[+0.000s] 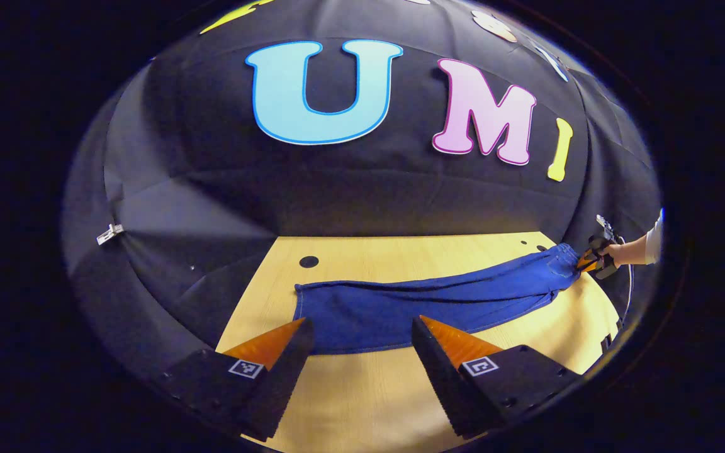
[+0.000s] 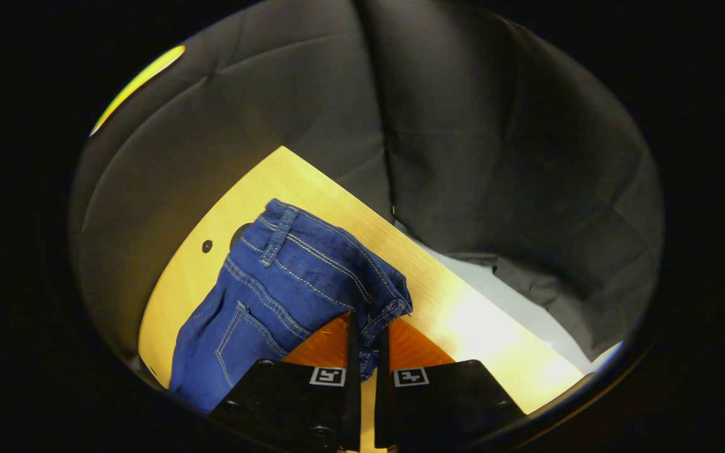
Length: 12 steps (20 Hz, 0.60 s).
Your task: Grasp the waist and the cuffs of the jeans and fold them to make the two legs overlap; first hold the waist and fold one-third of the jeans toward the cuffs, then hold the cuffs and fold the remaining one-third in the same direction to finish folding.
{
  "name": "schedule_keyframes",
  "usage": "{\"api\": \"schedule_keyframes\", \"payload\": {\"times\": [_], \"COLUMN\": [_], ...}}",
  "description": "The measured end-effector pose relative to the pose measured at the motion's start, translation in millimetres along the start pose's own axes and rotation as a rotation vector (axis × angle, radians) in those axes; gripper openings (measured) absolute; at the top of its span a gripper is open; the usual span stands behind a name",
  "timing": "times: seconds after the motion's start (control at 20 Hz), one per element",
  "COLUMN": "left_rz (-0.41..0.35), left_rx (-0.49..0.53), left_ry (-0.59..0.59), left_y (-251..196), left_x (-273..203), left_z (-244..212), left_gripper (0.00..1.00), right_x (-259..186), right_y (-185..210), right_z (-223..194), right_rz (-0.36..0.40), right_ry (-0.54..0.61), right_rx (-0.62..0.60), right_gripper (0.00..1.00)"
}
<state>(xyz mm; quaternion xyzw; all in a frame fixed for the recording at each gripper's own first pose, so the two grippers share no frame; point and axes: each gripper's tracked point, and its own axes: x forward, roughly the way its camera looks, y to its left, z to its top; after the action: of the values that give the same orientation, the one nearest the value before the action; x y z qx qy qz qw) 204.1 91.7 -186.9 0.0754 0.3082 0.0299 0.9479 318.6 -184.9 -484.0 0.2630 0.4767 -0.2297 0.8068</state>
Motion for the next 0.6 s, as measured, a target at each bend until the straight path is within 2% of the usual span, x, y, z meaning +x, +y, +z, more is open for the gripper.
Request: {"api": "schedule_keyframes", "payload": {"times": [0.05,0.25,0.45,0.6], "left_rz": [0.011,0.027,-0.001,-0.010], "left_rx": [-0.006,-0.032,-0.039,-0.005], "left_ry": [-0.006,-0.017,-0.043,-0.059], "left_y": [5,15,7,5], "left_x": [-5,-15,-19,-28], "left_z": [0,-5,0,2], "left_gripper": [0.98,0.99,0.98,0.98], "right_x": [-11,-54,-102,-158], "right_y": [5,34,75,122], "right_z": [7,37,45,42], "right_rz": [0.028,0.141,0.235,0.338], "right_ry": [-0.028,-0.136,-0.189,-0.250], "right_rx": [-0.011,-0.081,-0.119,-0.255], "right_gripper": [0.05,0.05,0.05,0.05]}}
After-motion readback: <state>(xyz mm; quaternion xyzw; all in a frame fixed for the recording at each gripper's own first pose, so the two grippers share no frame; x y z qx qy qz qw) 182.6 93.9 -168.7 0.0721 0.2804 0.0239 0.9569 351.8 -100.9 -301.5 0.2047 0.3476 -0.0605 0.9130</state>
